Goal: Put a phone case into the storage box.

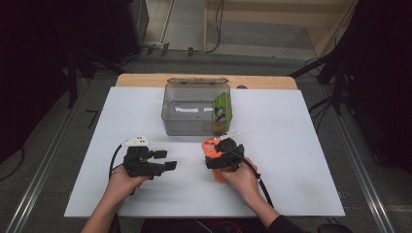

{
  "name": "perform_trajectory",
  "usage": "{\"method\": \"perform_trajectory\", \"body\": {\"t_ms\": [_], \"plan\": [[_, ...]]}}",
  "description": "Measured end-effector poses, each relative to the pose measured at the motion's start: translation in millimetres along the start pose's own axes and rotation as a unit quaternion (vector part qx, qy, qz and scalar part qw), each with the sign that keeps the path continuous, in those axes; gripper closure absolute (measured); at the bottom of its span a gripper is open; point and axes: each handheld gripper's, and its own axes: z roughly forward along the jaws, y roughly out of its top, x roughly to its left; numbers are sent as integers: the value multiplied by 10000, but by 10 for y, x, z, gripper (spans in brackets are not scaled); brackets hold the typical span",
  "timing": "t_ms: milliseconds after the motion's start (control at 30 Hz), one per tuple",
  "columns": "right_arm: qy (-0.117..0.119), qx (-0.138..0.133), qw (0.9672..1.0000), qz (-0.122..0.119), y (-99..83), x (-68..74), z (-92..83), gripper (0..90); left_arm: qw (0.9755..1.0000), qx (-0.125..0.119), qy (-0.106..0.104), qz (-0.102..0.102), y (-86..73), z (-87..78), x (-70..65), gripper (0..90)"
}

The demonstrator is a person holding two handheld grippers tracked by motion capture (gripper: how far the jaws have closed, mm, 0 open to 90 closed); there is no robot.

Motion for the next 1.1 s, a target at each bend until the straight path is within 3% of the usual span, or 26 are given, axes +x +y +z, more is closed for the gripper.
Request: {"method": "perform_trajectory", "body": {"t_ms": [167,467,800,1100], "plan": [[158,21,9999,10,10,-50,-16,131,10000,-9,-6,-13,1,0,-2,311],[204,89,9997,-81,30,-78,-57,134,10000,4,-11,-9,4,2,-5,312],[561,41,9984,38,34,-86,-139,134,10000,-7,-18,-46,17,10,-26,311],[871,-63,9961,127,51,-64,-269,134,9994,-69,-7,-331,72,-13,-48,311]]}}
